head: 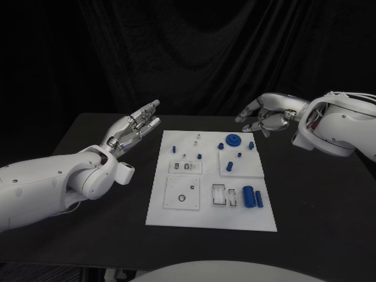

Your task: Assemble the parts on the task board

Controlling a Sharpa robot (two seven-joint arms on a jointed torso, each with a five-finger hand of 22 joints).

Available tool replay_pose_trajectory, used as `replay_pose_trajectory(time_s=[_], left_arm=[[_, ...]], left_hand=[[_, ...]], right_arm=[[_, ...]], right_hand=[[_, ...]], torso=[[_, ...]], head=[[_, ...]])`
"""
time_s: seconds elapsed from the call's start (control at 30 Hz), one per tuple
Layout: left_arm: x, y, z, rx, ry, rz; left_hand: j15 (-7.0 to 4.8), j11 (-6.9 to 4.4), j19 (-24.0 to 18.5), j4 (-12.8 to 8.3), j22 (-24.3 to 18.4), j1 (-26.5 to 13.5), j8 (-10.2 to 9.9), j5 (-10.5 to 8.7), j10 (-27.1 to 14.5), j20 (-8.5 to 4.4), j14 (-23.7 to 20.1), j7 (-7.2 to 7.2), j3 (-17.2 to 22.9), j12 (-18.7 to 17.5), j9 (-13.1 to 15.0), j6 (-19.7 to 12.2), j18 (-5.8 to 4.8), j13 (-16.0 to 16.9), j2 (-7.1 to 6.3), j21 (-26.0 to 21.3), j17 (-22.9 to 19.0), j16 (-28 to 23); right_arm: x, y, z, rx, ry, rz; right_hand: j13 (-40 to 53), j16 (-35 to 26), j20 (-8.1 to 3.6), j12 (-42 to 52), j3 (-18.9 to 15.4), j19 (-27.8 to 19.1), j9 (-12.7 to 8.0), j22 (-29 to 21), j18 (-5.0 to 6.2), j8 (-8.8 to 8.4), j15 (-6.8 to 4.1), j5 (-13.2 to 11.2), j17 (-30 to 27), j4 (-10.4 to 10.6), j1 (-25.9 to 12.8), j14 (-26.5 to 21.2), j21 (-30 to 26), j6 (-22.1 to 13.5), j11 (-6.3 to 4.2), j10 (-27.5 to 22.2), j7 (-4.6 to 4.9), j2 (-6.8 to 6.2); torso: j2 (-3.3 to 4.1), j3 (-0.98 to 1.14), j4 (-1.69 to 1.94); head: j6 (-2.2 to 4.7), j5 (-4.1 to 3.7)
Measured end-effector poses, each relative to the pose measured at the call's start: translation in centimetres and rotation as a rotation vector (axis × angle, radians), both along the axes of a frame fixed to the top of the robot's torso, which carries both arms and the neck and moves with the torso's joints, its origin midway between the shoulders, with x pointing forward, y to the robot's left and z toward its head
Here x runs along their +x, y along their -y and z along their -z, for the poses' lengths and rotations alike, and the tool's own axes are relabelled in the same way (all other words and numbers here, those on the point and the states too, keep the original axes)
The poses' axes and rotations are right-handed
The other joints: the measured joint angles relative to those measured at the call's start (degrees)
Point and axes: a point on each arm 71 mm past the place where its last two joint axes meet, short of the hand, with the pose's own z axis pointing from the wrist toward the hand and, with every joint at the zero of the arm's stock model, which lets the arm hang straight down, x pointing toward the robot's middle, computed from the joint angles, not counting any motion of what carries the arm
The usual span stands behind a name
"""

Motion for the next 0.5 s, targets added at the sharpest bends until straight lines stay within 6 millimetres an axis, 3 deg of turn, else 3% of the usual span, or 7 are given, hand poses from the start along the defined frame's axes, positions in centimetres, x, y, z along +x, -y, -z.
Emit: replay_pose_trajectory(time_s=[0.07,0.13,0.17,0.23,0.33,0.47,0.5], left_arm=[[-0.1,-0.2,-0.2,0.009,0.009,-0.006],[-0.2,-0.3,-0.4,0.014,0.016,-0.007],[-0.3,-0.4,-0.4,0.017,0.019,-0.009],[-0.5,-0.7,-0.6,0.025,0.026,-0.012],[-0.9,-1.2,-0.7,0.037,0.033,-0.017],[-1.1,-1.6,-0.8,0.050,0.043,-0.023],[-1.1,-1.6,-0.9,0.053,0.045,-0.024]], left_hand=[[0.00,0.00,0.0,0.0,0.0,0.0,0.0,0.04,0.0,0.00,0.0,0.00,0.0,0.0,0.0,0.0,0.00,0.0,0.00,0.0,0.0,0.0],[0.21,0.00,-0.1,-0.1,0.0,1.3,0.0,1.14,0.0,0.33,0.2,0.21,0.4,0.0,0.0,0.2,0.01,0.0,-0.03,0.0,0.0,0.0],[0.21,0.00,0.0,-0.2,0.0,1.7,0.0,1.85,0.0,0.41,0.2,0.21,0.5,0.0,0.0,0.2,0.01,0.0,-0.02,0.0,0.0,0.0],[0.21,0.00,0.0,0.0,0.0,2.1,0.0,2.65,0.0,0.41,0.2,0.21,0.6,0.0,0.0,0.2,0.02,0.0,-0.05,0.0,0.0,0.0],[0.21,0.19,0.0,-0.2,0.0,2.4,0.0,3.21,0.2,0.41,0.2,0.42,0.8,0.0,0.0,0.4,0.01,0.0,-0.36,0.0,0.0,0.0],[0.21,0.22,0.0,-0.3,0.0,3.2,0.0,4.52,0.2,0.41,0.2,0.42,0.9,0.0,0.1,0.4,0.02,0.0,-0.62,0.0,0.0,0.0],[0.20,0.37,0.0,-0.3,0.0,3.3,0.0,4.89,0.0,0.41,0.2,0.42,0.9,0.0,0.1,0.4,0.02,0.0,-0.76,0.0,0.0,0.0]], right_arm=[[0.1,-0.1,-0.3,-0.079,0.097,0.002],[0.2,-0.3,-0.6,-0.136,0.171,0.000],[0.2,-0.4,-0.7,-0.161,0.204,-0.001],[0.2,-0.8,-1.0,-0.208,0.267,-0.009],[0.2,-1.3,-1.3,-0.259,0.332,-0.021],[0.3,-1.8,-1.4,-0.302,0.379,-0.029],[0.4,-1.8,-1.4,-0.310,0.386,-0.030]], right_hand=[[-0.1,1.4,0.00,-1.7,1.6,0.0,0.4,2.6,0.00,-0.68,-0.27,-0.6,1.7,0.5,-1.1,0.6,2.6,1.1,-0.36,3.0,-0.70,-1.10],[-0.1,4.7,-0.64,-4.1,3.5,0.9,0.5,8.9,0.00,-2.05,-0.68,-1.0,6.8,0.7,-2.0,2.4,7.7,0.7,-0.88,4.5,-1.72,-2.04],[-0.1,6.9,-0.71,-5.3,4.7,1.6,0.5,13.1,-0.04,-2.52,-0.71,-1.0,10.1,0.6,-2.5,3.3,11.0,0.5,-0.90,5.1,-1.85,-2.49],[0.0,11.6,-0.75,-7.3,7.0,3.0,0.5,20.7,-1.45,-2.83,-0.83,-1.1,16.9,0.4,-3.3,5.2,17.1,0.5,-0.99,6.4,-1.85,-3.33],[0.0,14.3,-1.00,-9.0,9.1,3.5,0.6,25.7,-1.44,-2.83,-1.23,-2.1,20.9,0.4,-4.0,5.9,20.9,0.2,-1.53,7.1,-2.15,-4.49],[0.0,16.6,-1.20,-11.1,10.4,4.1,0.0,30.3,-2.33,-2.83,-1.32,-3.6,24.3,1.0,-5.1,6.6,24.4,-0.6,-1.40,7.3,-1.72,-5.67],[0.0,17.5,-1.27,-11.8,10.6,4.4,-0.2,31.8,-2.32,-2.83,-1.32,-4.3,25.6,1.1,-5.6,6.6,25.6,-1.1,-1.55,7.1,-2.21,-6.17]], torso=[[0.26,0.03,0.24],[0.62,0.06,0.47],[0.79,0.06,0.55],[1.22,0.01,0.75],[1.98,-0.16,1.04],[3.20,-0.30,1.31],[3.52,-0.32,1.40]], head=[[-0.55,-0.19],[-1.12,-0.16],[-1.36,-0.04],[-1.87,0.03],[-2.36,-0.17],[-2.21,-0.59],[-2.04,-0.75]])
